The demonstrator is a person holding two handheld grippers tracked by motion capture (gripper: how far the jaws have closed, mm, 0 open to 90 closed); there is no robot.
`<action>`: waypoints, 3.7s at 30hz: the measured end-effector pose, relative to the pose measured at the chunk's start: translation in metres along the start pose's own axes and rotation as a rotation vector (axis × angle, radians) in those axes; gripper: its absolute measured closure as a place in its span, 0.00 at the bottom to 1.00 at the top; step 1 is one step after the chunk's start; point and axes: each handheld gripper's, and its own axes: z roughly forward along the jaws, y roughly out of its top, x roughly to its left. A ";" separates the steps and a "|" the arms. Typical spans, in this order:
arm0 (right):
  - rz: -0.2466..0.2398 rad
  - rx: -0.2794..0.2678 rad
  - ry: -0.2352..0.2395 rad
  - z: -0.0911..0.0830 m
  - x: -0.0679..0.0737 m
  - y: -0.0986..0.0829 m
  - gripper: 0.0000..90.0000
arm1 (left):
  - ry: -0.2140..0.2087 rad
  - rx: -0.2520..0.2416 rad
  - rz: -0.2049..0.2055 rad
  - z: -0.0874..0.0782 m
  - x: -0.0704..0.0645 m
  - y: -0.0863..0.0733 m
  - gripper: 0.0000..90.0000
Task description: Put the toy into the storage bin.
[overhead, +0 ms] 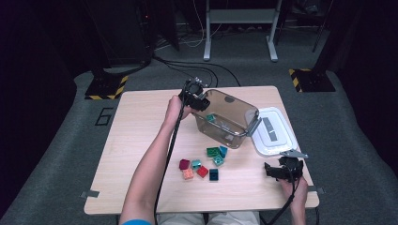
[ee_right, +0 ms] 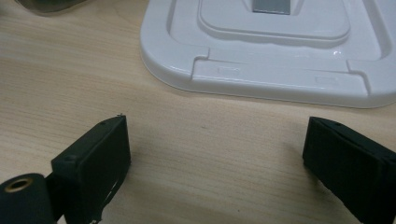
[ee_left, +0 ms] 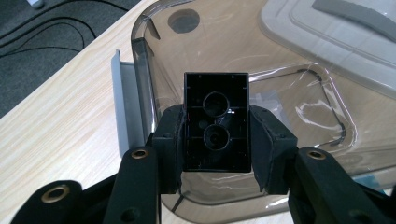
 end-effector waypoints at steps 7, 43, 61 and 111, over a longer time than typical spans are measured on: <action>0.000 0.000 0.000 0.000 0.000 0.000 0.08 | -0.019 0.009 -0.043 0.001 0.001 -0.002 0.51; 0.000 0.000 0.000 0.000 0.000 0.000 0.08 | 0.058 -0.031 -0.001 -0.065 -0.030 -0.096 0.11; 0.000 0.001 -0.001 0.000 0.000 0.000 0.08 | -0.021 0.061 -0.069 -0.030 -0.045 -0.179 0.06; 0.000 0.000 -0.002 0.000 0.000 0.000 0.08 | -0.034 0.084 -0.039 0.008 -0.058 -0.200 0.45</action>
